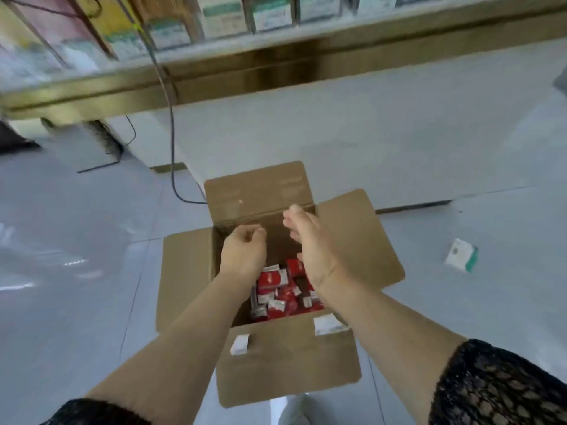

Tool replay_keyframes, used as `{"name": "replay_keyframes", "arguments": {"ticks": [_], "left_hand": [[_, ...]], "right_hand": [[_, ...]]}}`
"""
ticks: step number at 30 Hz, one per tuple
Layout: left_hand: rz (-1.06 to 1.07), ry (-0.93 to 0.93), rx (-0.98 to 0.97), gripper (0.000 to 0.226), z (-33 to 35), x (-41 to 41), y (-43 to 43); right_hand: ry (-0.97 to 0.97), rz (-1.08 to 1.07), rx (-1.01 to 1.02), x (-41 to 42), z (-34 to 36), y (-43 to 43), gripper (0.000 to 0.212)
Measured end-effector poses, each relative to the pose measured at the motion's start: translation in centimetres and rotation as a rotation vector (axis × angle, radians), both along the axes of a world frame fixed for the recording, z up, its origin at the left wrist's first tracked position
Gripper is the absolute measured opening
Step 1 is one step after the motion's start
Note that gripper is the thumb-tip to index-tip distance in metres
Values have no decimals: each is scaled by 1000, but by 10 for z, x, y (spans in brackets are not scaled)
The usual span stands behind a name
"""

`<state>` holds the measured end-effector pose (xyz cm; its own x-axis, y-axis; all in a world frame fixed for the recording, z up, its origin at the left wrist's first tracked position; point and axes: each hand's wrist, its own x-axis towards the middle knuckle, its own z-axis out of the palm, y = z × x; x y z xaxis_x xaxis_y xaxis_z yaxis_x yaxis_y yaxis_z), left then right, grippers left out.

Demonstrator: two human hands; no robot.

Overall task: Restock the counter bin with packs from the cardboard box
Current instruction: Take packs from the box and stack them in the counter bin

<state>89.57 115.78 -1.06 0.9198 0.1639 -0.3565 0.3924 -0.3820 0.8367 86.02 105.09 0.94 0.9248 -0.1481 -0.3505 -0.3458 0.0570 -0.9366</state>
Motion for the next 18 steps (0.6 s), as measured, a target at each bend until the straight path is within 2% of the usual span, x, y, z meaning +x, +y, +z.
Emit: {"name": "replay_keyframes", "arguments": {"ticks": [4, 12, 17, 18], "left_hand": [[-45, 105, 43, 16, -68, 13, 0], [-277, 407, 220, 23, -176, 49, 10], [-623, 574, 391, 10, -237, 66, 22], [-689, 608, 401, 19, -245, 68, 21]], "right_hand": [[80, -9, 45, 12, -60, 0, 51], [247, -33, 118, 48, -143, 11, 49], [342, -82, 120, 61, -179, 7, 44], [363, -90, 123, 63, -185, 5, 44]]}}
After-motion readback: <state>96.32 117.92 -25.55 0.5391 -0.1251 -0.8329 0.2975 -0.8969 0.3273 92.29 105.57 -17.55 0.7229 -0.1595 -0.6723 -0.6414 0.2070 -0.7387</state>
